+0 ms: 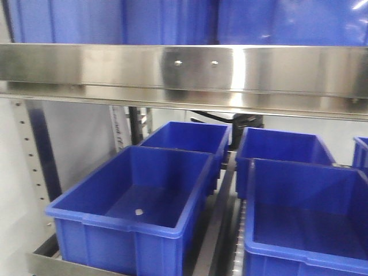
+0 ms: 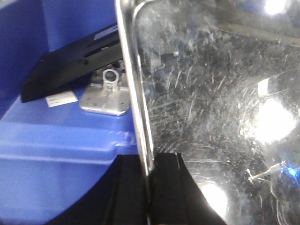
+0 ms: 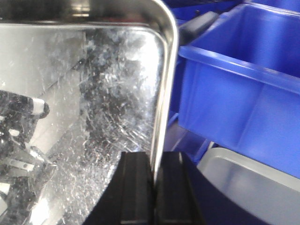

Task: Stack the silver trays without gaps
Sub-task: 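Drive along the shelf of blue bins to the bin holding a silver tray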

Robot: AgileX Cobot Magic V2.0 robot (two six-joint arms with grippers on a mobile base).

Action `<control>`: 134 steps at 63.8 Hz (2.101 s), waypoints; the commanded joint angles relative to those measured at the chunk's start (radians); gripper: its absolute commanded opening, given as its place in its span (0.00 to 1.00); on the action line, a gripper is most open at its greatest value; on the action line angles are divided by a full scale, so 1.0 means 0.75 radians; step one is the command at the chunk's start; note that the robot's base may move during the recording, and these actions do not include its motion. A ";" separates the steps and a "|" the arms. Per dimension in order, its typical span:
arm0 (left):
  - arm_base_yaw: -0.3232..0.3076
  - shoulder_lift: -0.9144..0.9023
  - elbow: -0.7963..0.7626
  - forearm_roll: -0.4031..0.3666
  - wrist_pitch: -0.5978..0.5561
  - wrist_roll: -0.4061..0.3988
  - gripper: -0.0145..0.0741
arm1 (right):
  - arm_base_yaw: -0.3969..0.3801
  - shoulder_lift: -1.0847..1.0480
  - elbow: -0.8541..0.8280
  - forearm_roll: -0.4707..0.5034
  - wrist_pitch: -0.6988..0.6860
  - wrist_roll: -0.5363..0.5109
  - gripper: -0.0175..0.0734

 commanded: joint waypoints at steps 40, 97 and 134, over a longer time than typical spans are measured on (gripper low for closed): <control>0.000 -0.015 -0.008 0.026 -0.026 0.019 0.15 | 0.004 -0.024 -0.009 -0.012 -0.073 -0.025 0.10; 0.000 -0.015 -0.008 0.026 -0.026 0.019 0.15 | 0.004 -0.024 -0.009 -0.012 -0.076 -0.025 0.10; 0.000 -0.015 -0.008 0.026 -0.026 0.019 0.15 | 0.004 -0.024 -0.009 -0.012 -0.076 -0.025 0.10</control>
